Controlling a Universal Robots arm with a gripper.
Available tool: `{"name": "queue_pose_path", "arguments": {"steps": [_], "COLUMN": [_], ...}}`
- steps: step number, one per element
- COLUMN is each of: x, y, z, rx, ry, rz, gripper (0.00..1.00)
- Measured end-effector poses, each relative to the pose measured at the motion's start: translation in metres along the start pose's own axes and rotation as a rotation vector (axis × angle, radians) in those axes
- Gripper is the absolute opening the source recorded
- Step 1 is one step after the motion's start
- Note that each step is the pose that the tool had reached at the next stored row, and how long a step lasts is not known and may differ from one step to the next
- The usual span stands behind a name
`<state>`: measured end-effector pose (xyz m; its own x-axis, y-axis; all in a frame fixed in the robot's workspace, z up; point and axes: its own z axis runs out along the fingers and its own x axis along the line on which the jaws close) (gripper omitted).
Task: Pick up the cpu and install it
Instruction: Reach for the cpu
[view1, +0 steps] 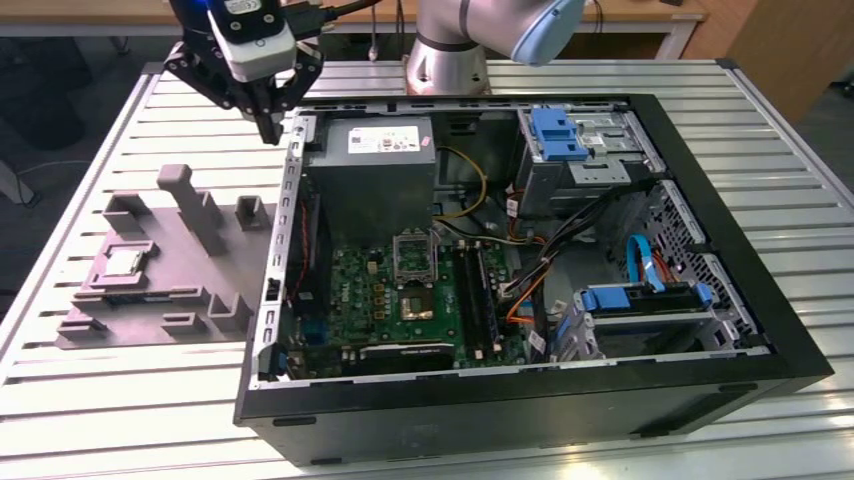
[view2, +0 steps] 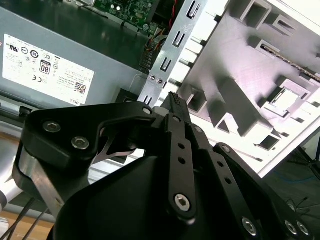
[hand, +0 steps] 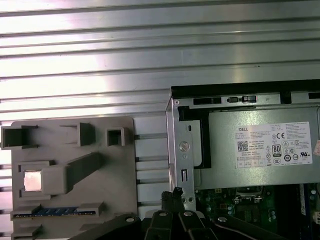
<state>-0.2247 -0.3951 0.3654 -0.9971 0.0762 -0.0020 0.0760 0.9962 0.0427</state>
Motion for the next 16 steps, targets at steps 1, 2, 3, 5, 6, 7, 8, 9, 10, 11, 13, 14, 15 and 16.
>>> {"name": "queue_pose_path", "arguments": {"steps": [1,2,3,5,6,7,8,9,10,11,13,14,15,16], "x": [0.0001,0.0001,0.0003,0.0004,0.0004,0.0005,0.0005,0.0005,0.0009,0.0014,0.0014,0.0014,0.0014,0.0015], "y": [0.0000,0.0000,-0.0001,-0.0001,-0.0001,-0.0001,-0.0001,-0.0001,-0.0001,-0.0002,-0.0002,-0.0002,-0.0002,-0.0002], "z": [0.0004,0.0005,0.0009,0.0014,0.0015,0.0016,0.0016,0.0016,0.0016,0.0016,0.0016,0.0016,0.0016,0.0016], "rx": [0.0001,0.0001,0.0002,0.0003,0.0003,0.0003,0.0003,0.0002,0.0003,0.0003,0.0003,0.0003,0.0002,0.0002], "ry": [0.0008,0.0010,0.0021,0.0030,0.0032,0.0034,0.0033,0.0033,0.0033,0.0033,0.0033,0.0033,0.0033,0.0033], "rz": [0.000,0.000,0.000,0.000,0.000,0.000,0.000,0.000,0.000,0.000,0.000,0.000,0.000,0.000], "gripper": [0.11,0.11,0.11,0.11,0.11,0.11,0.11,0.11,0.11,0.11,0.11,0.11,0.11,0.11]}}
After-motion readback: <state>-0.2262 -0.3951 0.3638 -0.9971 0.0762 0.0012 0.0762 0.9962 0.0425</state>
